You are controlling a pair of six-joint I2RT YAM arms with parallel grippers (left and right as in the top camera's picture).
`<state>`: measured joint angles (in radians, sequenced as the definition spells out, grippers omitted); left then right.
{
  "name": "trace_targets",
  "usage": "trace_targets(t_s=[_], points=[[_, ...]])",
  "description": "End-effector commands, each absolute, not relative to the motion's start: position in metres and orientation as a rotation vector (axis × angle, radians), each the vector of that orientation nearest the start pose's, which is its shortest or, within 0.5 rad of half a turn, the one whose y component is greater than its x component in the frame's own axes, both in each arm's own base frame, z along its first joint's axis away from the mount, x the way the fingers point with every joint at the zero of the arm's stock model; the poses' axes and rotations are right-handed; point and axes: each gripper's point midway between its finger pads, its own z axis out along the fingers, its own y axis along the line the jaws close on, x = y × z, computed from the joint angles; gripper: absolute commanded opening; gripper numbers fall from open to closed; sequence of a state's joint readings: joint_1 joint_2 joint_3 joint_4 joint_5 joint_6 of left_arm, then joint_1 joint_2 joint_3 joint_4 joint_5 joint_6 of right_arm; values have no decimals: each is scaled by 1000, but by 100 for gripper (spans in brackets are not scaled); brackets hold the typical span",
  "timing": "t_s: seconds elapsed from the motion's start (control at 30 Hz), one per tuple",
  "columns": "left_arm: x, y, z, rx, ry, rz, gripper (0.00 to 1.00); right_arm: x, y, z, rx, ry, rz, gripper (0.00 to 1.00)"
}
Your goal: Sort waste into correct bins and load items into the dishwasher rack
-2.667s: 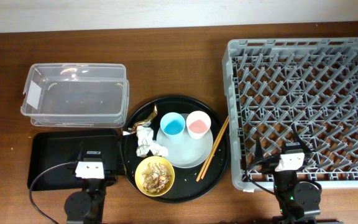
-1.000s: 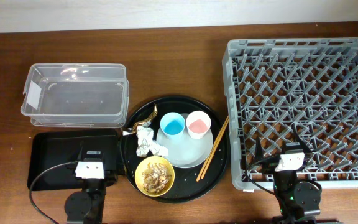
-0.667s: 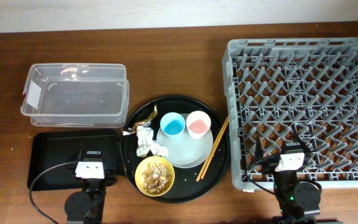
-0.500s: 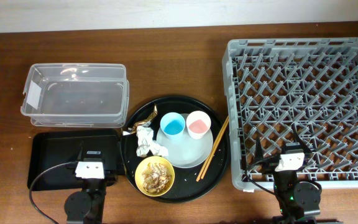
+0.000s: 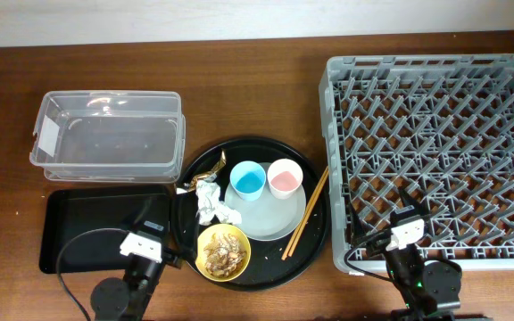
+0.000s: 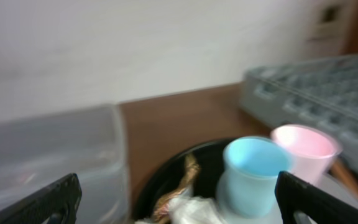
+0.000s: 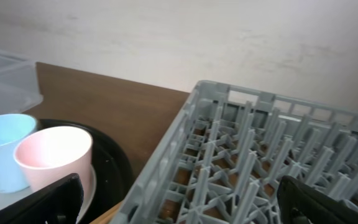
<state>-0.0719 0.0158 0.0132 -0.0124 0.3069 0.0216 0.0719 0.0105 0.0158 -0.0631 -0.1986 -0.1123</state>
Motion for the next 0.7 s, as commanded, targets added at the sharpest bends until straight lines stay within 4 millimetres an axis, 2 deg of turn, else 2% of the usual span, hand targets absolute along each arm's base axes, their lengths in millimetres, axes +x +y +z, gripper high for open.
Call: trace_targets(t_s=[0.0, 0.03, 0.07, 0.13, 0.2, 0.23, 0.27, 0.33, 0.4, 0.43, 0.47, 0.5, 0.53, 0.57, 0.6, 0.67], points=[[219, -97, 204, 453, 1411, -407, 99, 228, 62, 209, -352, 1521, 171, 98], [215, -96, 225, 459, 1343, -390, 100, 220, 61, 229, -360, 1520, 162, 98], [211, -96, 242, 462, 1304, -382, 99, 215, 60, 240, -358, 1556, 166, 98], [203, -93, 276, 448, 1319, -374, 100, 210, 60, 253, -365, 1755, 197, 98], [204, -93, 292, 434, 1483, -409, 99, 216, 61, 274, -367, 1941, 226, 98], [209, -93, 299, 423, 1600, -436, 99, 227, 71, 296, -400, 2000, 291, 98], [217, -94, 306, 410, 1728, -463, 99, 234, 95, 318, -462, 2026, 470, 98], [230, -103, 323, 426, 1865, -544, 99, 234, 124, 324, -525, 2112, 729, 98], [231, -129, 357, 546, 1812, -713, 99, 247, 126, 304, -504, 2216, 780, 98], [237, -132, 355, 557, 1820, -737, 99, 252, 124, 288, -464, 2298, 783, 98], [243, -128, 342, 523, 1884, -724, 99, 259, 116, 279, -377, 2353, 743, 98], [254, -111, 304, 415, 2071, -624, 99, 268, 102, 272, -256, 2398, 651, 98], [254, -100, 264, 355, 2265, -531, 99, 271, 95, 274, -216, 2395, 606, 98], [248, -107, 243, 381, 2367, -548, 99, 273, 95, 280, -220, 2376, 604, 98], [244, -127, 228, 437, 2436, -613, 99, 274, 96, 285, -216, 2361, 606, 98], [233, -182, 238, 637, 2351, -919, 99, 275, 96, 292, -172, 2352, 623, 98]])
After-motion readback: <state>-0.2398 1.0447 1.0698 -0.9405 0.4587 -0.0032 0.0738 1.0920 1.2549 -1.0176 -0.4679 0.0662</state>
